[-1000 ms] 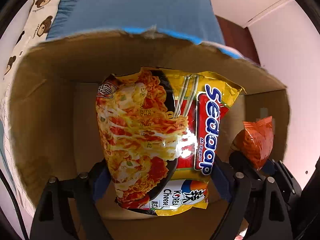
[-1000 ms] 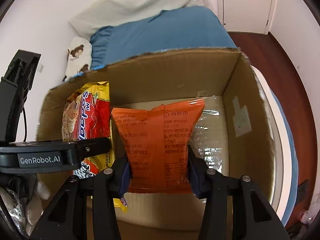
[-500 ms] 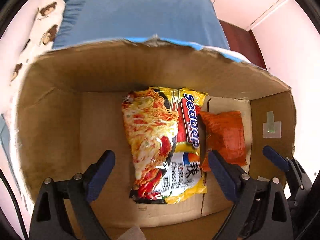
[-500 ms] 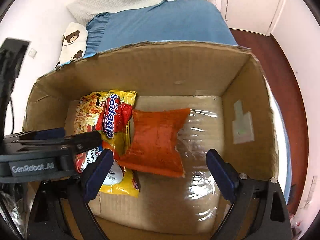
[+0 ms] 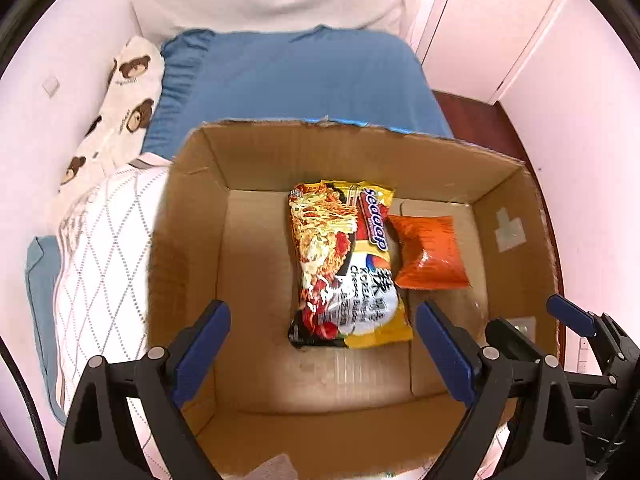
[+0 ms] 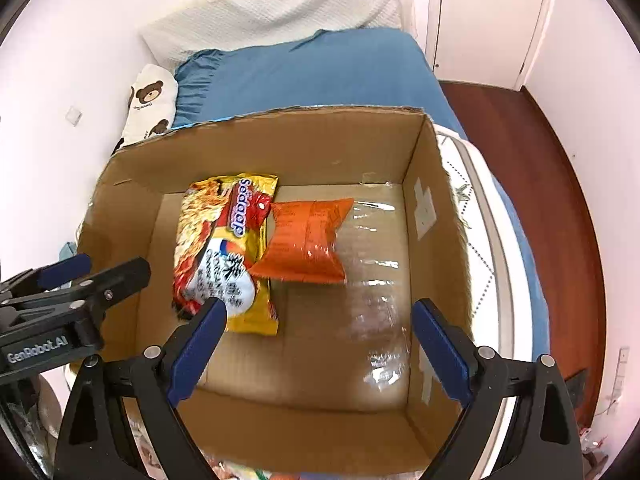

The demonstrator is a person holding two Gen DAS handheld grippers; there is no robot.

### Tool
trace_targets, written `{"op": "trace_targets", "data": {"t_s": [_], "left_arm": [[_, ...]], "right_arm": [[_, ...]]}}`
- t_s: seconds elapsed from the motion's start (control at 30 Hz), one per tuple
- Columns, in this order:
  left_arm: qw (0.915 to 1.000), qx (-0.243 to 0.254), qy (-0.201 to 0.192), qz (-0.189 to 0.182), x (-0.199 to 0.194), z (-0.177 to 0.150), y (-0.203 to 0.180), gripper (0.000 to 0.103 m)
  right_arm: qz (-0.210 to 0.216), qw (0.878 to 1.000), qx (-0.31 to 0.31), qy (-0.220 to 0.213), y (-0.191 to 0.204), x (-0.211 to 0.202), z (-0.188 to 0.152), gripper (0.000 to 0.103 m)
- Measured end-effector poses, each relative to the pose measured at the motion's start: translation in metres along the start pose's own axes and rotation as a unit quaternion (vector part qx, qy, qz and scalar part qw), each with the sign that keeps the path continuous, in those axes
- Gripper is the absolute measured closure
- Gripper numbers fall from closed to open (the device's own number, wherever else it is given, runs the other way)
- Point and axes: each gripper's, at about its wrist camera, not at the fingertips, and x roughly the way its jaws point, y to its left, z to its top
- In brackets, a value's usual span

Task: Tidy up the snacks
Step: 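Grasp the orange packet with the right tool while the left tool grasps the white wafer pack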

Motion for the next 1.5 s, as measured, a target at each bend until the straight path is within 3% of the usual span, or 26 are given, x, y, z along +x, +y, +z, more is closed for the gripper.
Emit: {"op": "trace_targets", "data": {"t_s": [0.5, 0.77, 0.97, 1.03, 1.17, 1.23, 1.3, 1.5], "left_arm": [[0.9962, 0.012, -0.087, -0.002, -0.092, -0.06, -0.009, 0.008], [0.9949, -0.011, -0.101, -0.001, -0.121, -0.101, 0.009, 0.008], [0.9975, -0.008, -0.053, 0.046, -0.087, -0.159, 0.032, 0.008], [0.9975, 0.011, -0.026, 0.065, -0.065, -0.179, 0.034, 0.008], [0.9958, 0.035, 0.049, 0.069, -0.016, -0.216, 0.032, 0.008], [0.9949, 0.017, 0.084, 0.053, 0.006, -0.232, 0.034, 0.009], [0.9952, 0.023, 0.075, 0.059, 0.017, -0.242, 0.03, 0.012], [0.9833, 0.141, 0.073, 0.09, 0.038, -0.243, 0.016, 0.012]], "right_arm": [[0.018, 0.998, -0.007, -0.066, 0.014, -0.09, -0.056, 0.007], [0.055, 0.998, 0.028, -0.03, 0.005, -0.09, -0.1, 0.007], [0.079, 0.995, 0.053, 0.033, -0.002, -0.041, -0.144, 0.008], [0.079, 0.994, 0.052, 0.05, -0.001, -0.022, -0.154, 0.017], [0.073, 0.994, 0.052, 0.068, -0.001, 0.004, -0.163, 0.025], [0.063, 0.994, 0.052, 0.076, -0.002, 0.015, -0.166, 0.025], [0.061, 0.993, 0.048, 0.093, -0.003, 0.027, -0.17, 0.025], [0.048, 0.992, 0.038, 0.106, -0.007, 0.04, -0.18, 0.025]]}}
